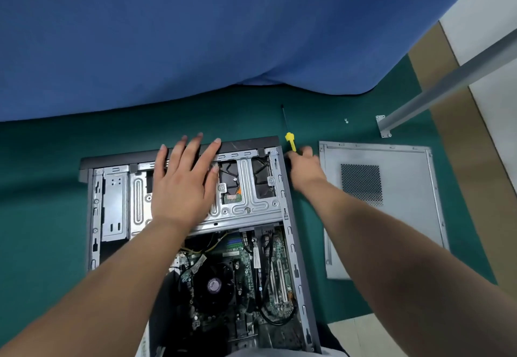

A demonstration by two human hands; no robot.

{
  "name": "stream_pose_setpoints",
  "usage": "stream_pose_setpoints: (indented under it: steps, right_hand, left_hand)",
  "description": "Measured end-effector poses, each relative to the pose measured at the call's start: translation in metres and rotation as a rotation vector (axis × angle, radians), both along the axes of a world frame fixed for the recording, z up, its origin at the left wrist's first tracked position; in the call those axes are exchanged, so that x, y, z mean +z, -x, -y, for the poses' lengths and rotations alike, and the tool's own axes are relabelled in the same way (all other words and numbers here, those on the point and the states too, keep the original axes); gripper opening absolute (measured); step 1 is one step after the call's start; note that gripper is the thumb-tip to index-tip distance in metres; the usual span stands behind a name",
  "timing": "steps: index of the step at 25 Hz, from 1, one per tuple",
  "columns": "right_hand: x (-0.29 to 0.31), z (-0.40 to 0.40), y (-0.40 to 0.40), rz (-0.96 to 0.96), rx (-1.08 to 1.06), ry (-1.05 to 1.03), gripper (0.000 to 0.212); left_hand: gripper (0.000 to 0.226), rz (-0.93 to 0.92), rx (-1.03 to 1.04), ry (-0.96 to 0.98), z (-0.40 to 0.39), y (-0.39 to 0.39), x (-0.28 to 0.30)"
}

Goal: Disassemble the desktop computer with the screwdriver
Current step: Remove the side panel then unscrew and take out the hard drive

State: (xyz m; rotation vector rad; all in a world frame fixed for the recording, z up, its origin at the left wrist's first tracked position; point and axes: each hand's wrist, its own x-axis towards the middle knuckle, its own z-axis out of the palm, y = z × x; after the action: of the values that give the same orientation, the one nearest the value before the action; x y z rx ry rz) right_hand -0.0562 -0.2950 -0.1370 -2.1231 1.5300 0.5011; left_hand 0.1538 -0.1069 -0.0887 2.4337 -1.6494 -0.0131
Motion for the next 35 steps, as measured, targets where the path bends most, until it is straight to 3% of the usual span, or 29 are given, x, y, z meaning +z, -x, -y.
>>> stream_pose_setpoints:
  steps: [4, 8, 12, 15, 18, 22, 27, 35]
  right_hand:
    - [-0.001, -0.016, 0.011, 0.067, -0.024, -0.031, 0.053]
    - [0.032, -0.03, 0.035, 0.441, -0.339, -0.101, 0.02]
    - [0.091, -0.051, 0.054, 0.76, -0.476, -0.016, 0.027]
    - [0.133, -0.072, 0.059, 0.97, -0.444, -0.089, 0.027]
    - [0.162, -0.094, 0.059, 0.992, -0.314, -0.201, 0.028]
    - [0.184, -0.111, 0.046, 0.931, -0.236, -0.211, 0.033]
    - [0.191, -0.122, 0.002, 1.16, -0.431, -0.141, 0.018]
    - [0.17, -0.153, -0.029, 1.117, -0.586, 0.044, 0.07]
  left_hand:
    - [0.052, 0.002, 0.011, -0.012, 0.001, -0.001, 0.001]
    - [0.053, 0.0, -0.006, -0.031, -0.002, 0.0, 0.005]
    - [0.054, -0.104, -0.028, -0.04, -0.006, -0.001, 0.015]
    - [0.061, -0.289, -0.083, 0.028, -0.008, 0.003, 0.029]
    - [0.067, -0.294, -0.151, 0.141, -0.021, 0.014, 0.046]
    - [0.031, -0.287, -0.224, 0.141, -0.049, 0.016, 0.053]
    - [0.023, -0.37, -0.223, 0.165, -0.079, 0.023, 0.054]
    - [0.019, -0.356, -0.2, 0.196, -0.084, 0.028, 0.048]
